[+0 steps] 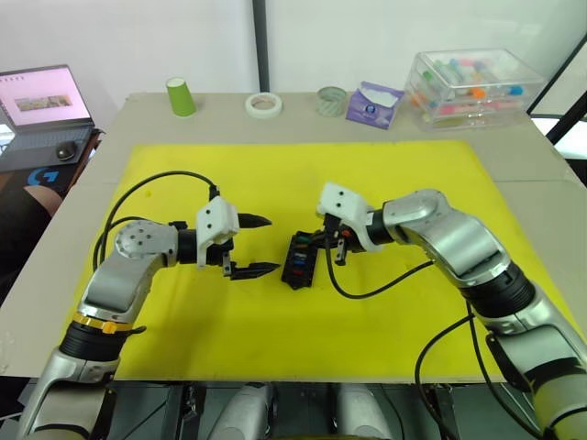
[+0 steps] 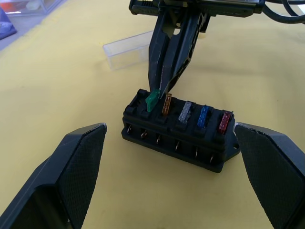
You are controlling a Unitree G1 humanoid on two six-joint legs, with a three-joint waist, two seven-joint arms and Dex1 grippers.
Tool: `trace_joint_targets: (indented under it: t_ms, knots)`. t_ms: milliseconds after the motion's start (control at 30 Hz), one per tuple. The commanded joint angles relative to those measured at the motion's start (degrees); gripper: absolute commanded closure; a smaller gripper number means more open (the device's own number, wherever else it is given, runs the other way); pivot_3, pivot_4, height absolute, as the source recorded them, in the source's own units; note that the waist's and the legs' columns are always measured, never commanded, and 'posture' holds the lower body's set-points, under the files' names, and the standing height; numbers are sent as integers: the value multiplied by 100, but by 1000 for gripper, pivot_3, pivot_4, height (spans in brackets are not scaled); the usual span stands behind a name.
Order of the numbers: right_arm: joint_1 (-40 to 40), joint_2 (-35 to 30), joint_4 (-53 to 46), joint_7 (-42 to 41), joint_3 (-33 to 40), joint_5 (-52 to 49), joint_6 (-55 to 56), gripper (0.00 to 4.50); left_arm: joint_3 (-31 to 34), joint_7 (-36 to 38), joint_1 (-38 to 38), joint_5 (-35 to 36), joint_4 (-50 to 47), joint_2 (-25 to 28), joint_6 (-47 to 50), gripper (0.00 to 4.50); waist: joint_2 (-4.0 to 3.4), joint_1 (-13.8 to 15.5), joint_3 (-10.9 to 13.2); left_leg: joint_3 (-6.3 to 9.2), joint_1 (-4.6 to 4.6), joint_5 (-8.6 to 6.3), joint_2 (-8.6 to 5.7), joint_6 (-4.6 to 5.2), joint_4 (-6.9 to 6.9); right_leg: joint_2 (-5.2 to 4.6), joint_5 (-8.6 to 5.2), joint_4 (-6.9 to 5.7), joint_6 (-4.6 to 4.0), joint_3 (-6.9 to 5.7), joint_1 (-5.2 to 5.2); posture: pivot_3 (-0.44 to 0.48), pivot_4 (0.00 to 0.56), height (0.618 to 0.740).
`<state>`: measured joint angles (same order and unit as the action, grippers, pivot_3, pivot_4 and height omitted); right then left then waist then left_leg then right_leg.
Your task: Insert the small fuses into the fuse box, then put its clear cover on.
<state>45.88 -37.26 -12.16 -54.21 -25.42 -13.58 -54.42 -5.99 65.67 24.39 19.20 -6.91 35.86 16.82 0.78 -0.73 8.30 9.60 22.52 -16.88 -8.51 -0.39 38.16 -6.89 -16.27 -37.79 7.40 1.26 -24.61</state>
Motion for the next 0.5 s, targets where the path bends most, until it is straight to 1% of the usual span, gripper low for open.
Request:
trace_joint_targets:
  t_ms: [33, 500]
  knots:
    - [75, 9, -17, 33, 84, 67, 60, 4500, 23, -36, 69, -4, -107, 36, -62, 14, 0, 0, 0, 0, 0, 0, 0, 0, 0, 0, 0, 0, 0, 0, 0, 0, 150, 740]
    - [264, -83, 186, -183, -60, 303, 266, 4500, -64, -55, 136, -115, 3, -73, -193, 14, 0, 1, 0, 0, 0, 0, 0, 0, 0, 0, 0, 0, 0, 0, 0, 0, 150, 740]
